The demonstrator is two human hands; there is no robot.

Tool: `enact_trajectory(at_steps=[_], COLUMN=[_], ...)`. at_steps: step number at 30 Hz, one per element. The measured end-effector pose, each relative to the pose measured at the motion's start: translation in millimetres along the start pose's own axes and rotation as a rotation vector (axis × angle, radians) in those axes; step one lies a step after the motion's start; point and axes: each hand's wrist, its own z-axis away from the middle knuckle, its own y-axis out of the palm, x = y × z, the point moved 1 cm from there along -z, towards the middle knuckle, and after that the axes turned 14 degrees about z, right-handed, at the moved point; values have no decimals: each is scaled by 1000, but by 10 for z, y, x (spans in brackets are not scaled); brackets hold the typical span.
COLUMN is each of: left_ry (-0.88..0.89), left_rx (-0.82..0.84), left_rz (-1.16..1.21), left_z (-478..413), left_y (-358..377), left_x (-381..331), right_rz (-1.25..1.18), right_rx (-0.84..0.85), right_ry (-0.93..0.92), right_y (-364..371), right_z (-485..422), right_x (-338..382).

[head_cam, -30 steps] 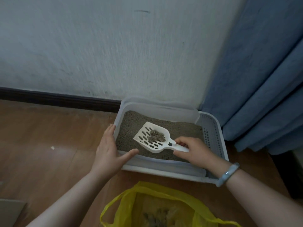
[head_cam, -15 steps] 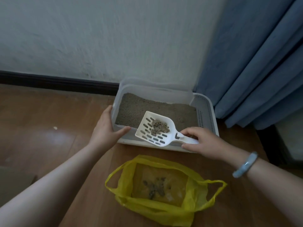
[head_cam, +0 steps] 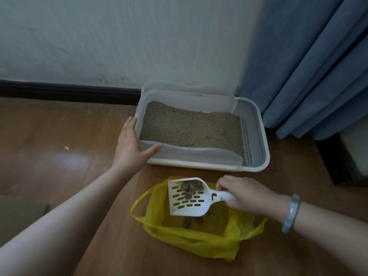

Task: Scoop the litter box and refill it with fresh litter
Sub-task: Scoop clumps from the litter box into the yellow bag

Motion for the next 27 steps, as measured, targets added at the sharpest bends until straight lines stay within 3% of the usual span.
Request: enact_trajectory(at_steps=[4,10,13,27], left_ry=[6,14,21,-2], left_rx=[-19,-33,-33,-18], left_rz=[10,-4,-9,-14], left_z=[8,-6,-14,-26], left_y=[6,13,15,-4], left_x=[12,25,19,-19], right_rz=[169,510,555,501], right_rx=[-61,-615,-772,-829], right_ry=[9,-154,-180,-222], right_y=[177,449,528,522], right_z=[-23,-23,-13,74], right_x=[28,65,7,-41])
